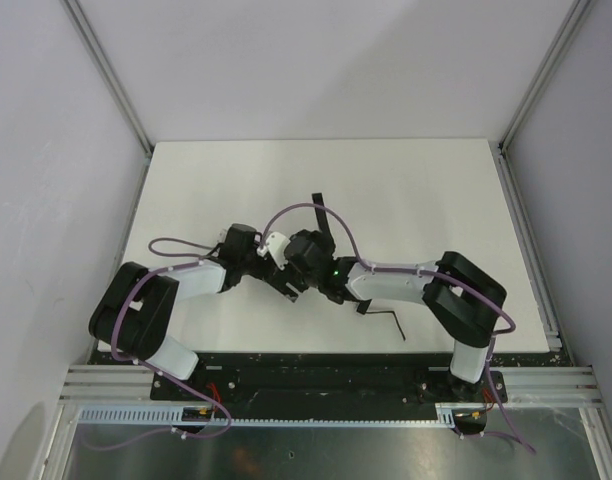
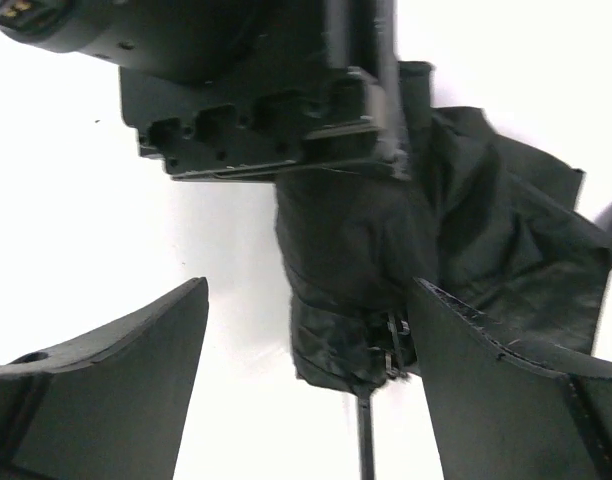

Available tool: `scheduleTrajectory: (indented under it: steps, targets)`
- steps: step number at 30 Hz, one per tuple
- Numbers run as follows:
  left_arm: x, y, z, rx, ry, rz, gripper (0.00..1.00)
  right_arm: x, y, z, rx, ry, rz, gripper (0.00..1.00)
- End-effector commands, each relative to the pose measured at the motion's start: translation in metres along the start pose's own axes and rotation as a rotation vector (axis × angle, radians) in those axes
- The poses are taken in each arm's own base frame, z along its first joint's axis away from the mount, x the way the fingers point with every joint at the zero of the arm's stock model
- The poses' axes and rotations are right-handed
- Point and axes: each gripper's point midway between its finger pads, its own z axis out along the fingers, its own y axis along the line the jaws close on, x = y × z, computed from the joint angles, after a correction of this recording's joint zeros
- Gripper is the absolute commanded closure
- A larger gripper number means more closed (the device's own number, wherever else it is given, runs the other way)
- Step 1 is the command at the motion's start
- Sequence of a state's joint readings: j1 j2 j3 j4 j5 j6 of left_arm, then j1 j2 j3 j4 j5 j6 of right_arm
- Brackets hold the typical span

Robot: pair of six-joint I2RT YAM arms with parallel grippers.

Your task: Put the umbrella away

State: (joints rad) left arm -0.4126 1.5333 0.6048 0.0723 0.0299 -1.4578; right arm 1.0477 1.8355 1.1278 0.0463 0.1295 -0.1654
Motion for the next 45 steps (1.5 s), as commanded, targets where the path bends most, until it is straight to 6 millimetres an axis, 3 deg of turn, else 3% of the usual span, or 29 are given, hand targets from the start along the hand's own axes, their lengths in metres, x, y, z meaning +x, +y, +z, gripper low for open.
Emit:
scheduleTrajectory:
  steps: [1, 7, 12, 14, 18, 21, 25, 27, 30, 33, 36, 45]
  targets:
    - [0.019, 0.106, -0.008, -0.353, 0.074, 0.07, 1.0, -0.012, -0.021, -0.018, 0.009, -0.003, -0.004, 0.15]
    - [0.019, 0.105, -0.01, -0.344, 0.077, 0.069, 1.0, -0.002, -0.018, 0.009, -0.021, 0.028, -0.016, 0.16]
    - [0.02, 0.107, -0.012, -0.345, 0.079, 0.064, 1.0, 0.025, -0.014, 0.035, -0.022, 0.093, -0.004, 0.23]
    - [0.02, 0.106, -0.012, -0.341, 0.079, 0.064, 1.0, 0.039, -0.012, 0.044, -0.019, 0.121, 0.004, 0.34]
    - [0.019, 0.102, -0.012, -0.332, 0.078, 0.069, 1.0, 0.08, -0.005, 0.048, -0.032, 0.245, 0.058, 0.71]
    - [0.017, 0.098, -0.011, -0.323, 0.07, 0.08, 1.0, 0.105, 0.009, 0.045, -0.114, 0.306, 0.12, 0.94]
    - [0.013, 0.092, -0.009, -0.311, 0.055, 0.114, 0.99, 0.129, 0.03, 0.038, -0.254, 0.371, 0.202, 1.0]
    - [0.01, 0.086, -0.009, -0.292, 0.042, 0.146, 0.83, 0.138, 0.04, 0.034, -0.34, 0.4, 0.269, 1.0]
    - [0.001, 0.078, -0.013, -0.255, -0.007, 0.182, 0.38, 0.145, 0.052, 0.025, -0.459, 0.425, 0.396, 1.0]
    - [-0.004, 0.068, -0.02, -0.186, -0.035, 0.215, 0.08, 0.146, 0.061, 0.018, -0.552, 0.432, 0.519, 1.0]
    - [-0.004, 0.064, -0.026, -0.135, -0.042, 0.216, 0.02, 0.144, 0.064, 0.016, -0.625, 0.43, 0.623, 1.0]
    - [0.001, 0.065, -0.02, -0.088, -0.024, 0.161, 0.0, 0.141, 0.059, 0.017, -0.756, 0.416, 0.862, 1.0]
